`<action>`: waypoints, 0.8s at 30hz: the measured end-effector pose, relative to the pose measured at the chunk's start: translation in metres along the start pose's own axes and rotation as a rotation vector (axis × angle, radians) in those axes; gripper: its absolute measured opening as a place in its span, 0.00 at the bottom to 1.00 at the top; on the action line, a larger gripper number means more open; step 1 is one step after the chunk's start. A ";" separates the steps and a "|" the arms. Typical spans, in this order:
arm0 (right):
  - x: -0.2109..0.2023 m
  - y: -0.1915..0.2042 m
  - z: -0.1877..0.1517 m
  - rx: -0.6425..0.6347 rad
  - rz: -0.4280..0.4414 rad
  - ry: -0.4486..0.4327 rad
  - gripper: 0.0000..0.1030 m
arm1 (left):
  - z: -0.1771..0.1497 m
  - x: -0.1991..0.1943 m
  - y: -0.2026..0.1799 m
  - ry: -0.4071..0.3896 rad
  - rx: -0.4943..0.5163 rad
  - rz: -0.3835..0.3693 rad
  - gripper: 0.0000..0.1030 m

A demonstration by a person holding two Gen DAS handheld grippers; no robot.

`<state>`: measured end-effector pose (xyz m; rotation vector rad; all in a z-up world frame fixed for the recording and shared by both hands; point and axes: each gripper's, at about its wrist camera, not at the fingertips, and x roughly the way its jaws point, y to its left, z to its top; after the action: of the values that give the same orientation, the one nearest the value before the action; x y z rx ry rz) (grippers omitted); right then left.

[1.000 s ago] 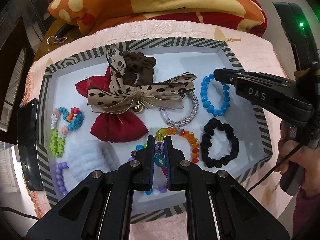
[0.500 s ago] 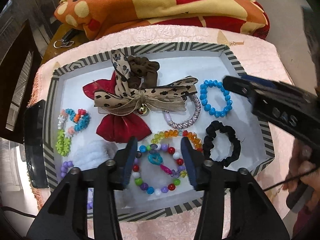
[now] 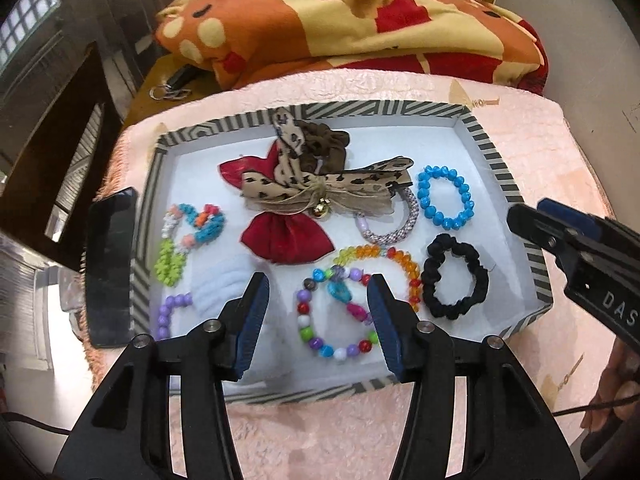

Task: Organize jewelry
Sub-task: 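Withdraw both tools away from the tray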

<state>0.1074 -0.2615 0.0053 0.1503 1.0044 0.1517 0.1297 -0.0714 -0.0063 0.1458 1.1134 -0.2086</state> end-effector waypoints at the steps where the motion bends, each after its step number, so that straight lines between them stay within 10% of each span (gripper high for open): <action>1: -0.002 0.002 -0.003 -0.001 -0.001 -0.001 0.42 | -0.002 -0.002 0.000 -0.002 -0.002 0.003 0.49; 24: -0.044 0.009 -0.059 -0.013 0.004 0.000 0.52 | -0.052 -0.045 0.019 -0.040 -0.082 0.038 0.49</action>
<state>0.0339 -0.2578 0.0120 0.1408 1.0026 0.1621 0.0695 -0.0375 0.0116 0.0898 1.0763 -0.1312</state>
